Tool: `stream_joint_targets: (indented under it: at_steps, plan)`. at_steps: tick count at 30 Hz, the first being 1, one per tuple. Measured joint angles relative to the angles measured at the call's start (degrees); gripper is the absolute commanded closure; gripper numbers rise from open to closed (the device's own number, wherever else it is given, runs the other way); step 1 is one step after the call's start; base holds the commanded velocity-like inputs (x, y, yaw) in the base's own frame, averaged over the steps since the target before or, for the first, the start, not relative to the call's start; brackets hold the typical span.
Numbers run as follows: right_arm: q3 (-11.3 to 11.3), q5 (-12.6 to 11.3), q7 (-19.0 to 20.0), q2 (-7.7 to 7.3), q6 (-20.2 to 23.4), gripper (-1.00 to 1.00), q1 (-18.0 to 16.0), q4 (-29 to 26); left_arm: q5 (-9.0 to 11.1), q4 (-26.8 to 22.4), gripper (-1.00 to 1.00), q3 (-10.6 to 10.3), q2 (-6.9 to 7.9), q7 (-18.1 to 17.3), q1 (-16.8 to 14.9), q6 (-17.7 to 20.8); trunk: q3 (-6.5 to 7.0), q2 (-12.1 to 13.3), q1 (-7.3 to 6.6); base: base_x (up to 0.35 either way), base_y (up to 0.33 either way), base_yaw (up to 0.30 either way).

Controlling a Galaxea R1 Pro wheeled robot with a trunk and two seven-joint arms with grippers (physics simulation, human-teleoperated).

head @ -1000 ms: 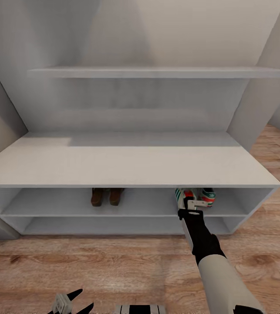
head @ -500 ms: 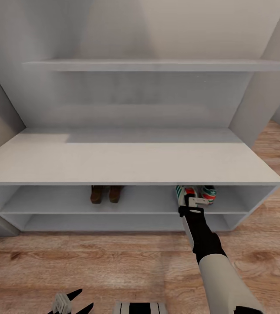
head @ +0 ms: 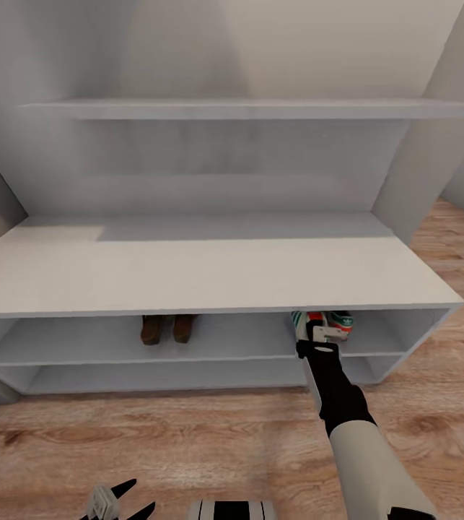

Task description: Pick up the two gym shoes and the two sandals from the corridor floor and place them onto the hallstand (shoe rack) in the corridor, making sure they are on the rack and not on the floor. Arrange them so the two gym shoes are next to each other and the two sandals are next to each other.

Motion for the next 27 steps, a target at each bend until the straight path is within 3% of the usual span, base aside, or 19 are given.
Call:
stream_joint_targets:
  at_steps: [3,16,27]
  plan:
    - [0.0,1.1,0.0,0.0,0.2,1.0,0.0,-0.1,0.0,0.0,-1.0,0.0,0.0,0.0,0.0,0.0,0.0,0.0,0.03,0.102,0.0,-0.003]
    - [0.0,1.3,0.0,0.0,0.2,1.0,0.0,-0.1,0.0,0.0,-1.0,0.0,0.0,0.0,0.0,0.0,0.0,0.0,0.05,0.014,0.0,0.0]
    - [0.0,1.3,0.0,0.0,0.3,1.0,0.0,-0.1,0.0,0.0,-1.0,0.0,0.0,0.0,0.0,0.0,0.0,0.0,0.03,0.128,0.0,0.0]
